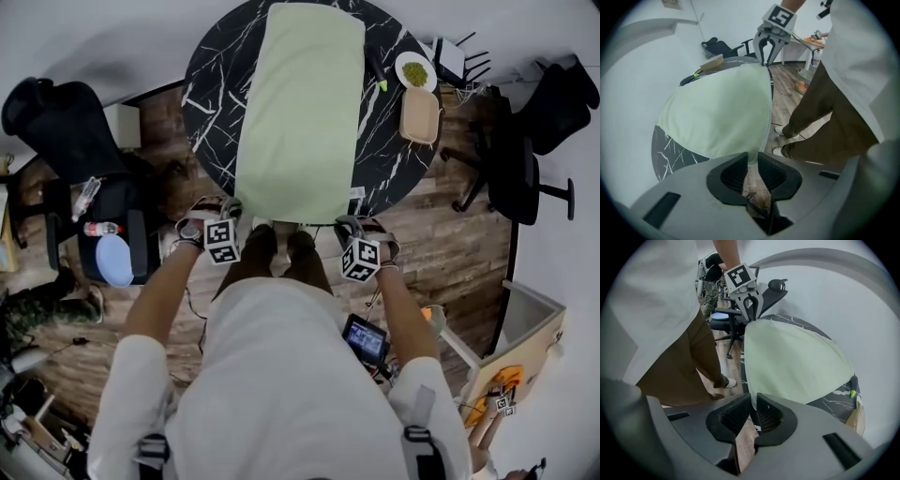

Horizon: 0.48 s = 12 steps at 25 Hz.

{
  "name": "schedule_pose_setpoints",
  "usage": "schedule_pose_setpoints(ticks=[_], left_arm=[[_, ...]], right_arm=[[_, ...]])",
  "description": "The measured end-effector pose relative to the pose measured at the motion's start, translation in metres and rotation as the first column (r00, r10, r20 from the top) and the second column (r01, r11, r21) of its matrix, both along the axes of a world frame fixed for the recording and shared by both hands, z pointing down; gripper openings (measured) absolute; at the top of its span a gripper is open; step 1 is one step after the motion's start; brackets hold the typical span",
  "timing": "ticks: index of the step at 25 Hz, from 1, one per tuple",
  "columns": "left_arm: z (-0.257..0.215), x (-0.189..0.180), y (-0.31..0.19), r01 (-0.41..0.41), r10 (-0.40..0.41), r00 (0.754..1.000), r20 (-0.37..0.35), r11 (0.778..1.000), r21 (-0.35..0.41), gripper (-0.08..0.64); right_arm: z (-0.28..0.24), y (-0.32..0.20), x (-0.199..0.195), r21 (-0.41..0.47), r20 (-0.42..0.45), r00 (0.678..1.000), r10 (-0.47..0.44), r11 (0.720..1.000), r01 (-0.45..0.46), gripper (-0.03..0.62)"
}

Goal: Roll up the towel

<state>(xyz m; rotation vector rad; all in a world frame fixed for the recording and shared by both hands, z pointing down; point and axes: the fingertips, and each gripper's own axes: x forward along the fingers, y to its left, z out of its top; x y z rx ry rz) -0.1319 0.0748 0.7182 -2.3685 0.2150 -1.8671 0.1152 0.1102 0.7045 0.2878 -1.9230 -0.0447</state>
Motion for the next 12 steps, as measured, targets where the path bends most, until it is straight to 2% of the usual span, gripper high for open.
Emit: schedule_pose_setpoints(ticks=[3, 6, 8, 9, 12], left_arm=[[-0.001, 0.0, 0.0, 0.017, -0.017, 1.0, -0.005, 1.0, 0.013, 0.011], [-0.002, -0.002, 0.002, 0.042, -0.041, 0.999, -0.017, 0.999, 0.032, 0.025], [-0.002, -0.002, 0.012, 0.02, -0.019, 1.0, -0.01, 0.999, 0.033, 0.165], [-0.002, -0.001, 0.017, -0.005, 0.005, 1.0, -0.002, 0.999, 0.044, 0.197], [0.003, 0.001, 0.021, -0.048, 0.045, 0.998, 0.035, 0.994, 0.101, 0.231]], right_arm=[[0.002, 0.0, 0.0, -0.002, 0.008, 1.0, 0.027, 1.0, -0.027, 0.018], [0.001, -0.002, 0.001, -0.003, 0.017, 0.999, 0.051, 0.999, -0.051, 0.015], [0.001, -0.001, 0.002, -0.001, 0.017, 0.998, 0.054, 0.999, -0.054, 0.014], [0.0, -0.001, 0.002, -0.001, 0.017, 0.998, 0.054, 0.999, -0.054, 0.014], [0.0, 0.001, 0.003, -0.006, 0.019, 0.999, 0.049, 0.999, -0.049, 0.012]])
